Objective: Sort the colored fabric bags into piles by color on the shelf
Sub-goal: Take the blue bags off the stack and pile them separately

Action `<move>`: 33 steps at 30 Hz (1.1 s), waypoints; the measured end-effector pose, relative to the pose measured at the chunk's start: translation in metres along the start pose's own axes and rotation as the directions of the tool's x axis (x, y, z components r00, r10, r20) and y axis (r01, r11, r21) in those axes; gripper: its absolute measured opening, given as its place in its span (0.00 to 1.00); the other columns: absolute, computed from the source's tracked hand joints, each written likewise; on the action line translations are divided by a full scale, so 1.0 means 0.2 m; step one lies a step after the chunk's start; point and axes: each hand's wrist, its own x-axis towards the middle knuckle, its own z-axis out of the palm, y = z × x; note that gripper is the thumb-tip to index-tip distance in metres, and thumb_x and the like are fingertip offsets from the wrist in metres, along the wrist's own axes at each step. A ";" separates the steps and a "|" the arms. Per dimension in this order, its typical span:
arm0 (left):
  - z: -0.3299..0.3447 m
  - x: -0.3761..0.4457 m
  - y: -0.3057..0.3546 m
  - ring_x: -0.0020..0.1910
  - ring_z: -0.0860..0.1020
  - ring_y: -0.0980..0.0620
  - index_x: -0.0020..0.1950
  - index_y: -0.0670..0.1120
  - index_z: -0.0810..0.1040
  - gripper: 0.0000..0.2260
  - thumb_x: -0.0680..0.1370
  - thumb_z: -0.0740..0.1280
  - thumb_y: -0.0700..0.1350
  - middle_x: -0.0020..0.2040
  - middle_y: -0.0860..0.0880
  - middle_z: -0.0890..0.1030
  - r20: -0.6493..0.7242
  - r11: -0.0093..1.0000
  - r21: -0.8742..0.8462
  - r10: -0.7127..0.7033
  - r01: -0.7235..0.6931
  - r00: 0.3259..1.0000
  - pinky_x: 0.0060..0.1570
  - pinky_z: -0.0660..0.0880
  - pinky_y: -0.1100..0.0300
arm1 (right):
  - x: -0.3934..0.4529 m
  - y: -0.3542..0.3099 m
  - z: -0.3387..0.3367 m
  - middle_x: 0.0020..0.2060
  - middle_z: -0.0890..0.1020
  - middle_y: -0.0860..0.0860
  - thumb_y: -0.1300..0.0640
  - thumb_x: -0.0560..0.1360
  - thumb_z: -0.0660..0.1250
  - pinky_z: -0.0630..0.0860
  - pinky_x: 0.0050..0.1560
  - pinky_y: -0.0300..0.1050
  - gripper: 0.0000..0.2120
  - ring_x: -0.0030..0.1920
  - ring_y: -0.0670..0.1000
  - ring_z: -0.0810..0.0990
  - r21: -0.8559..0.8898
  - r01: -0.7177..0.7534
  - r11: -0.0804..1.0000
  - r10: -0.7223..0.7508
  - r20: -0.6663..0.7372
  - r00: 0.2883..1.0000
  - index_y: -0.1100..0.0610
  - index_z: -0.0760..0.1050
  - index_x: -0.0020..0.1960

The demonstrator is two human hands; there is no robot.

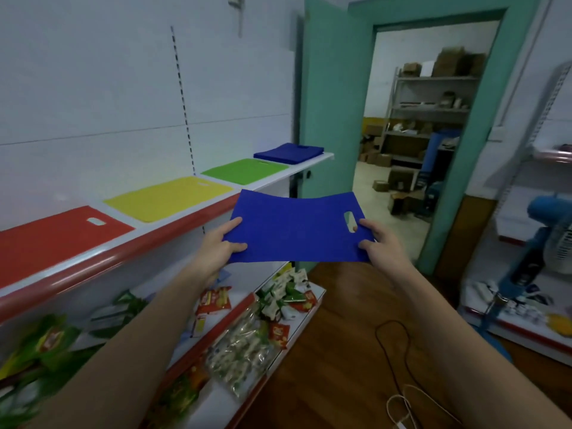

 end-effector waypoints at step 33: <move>1.23 2.01 -0.21 0.60 0.78 0.50 0.75 0.52 0.69 0.30 0.76 0.69 0.32 0.69 0.50 0.73 0.163 0.998 -0.060 0.008 0.002 0.987 0.58 0.77 0.52 | 1.97 0.69 -0.64 0.64 0.69 0.46 0.64 0.80 0.61 0.83 0.48 0.52 0.22 0.56 0.50 0.80 0.046 -0.109 0.993 0.110 -0.027 0.994 0.50 0.68 0.72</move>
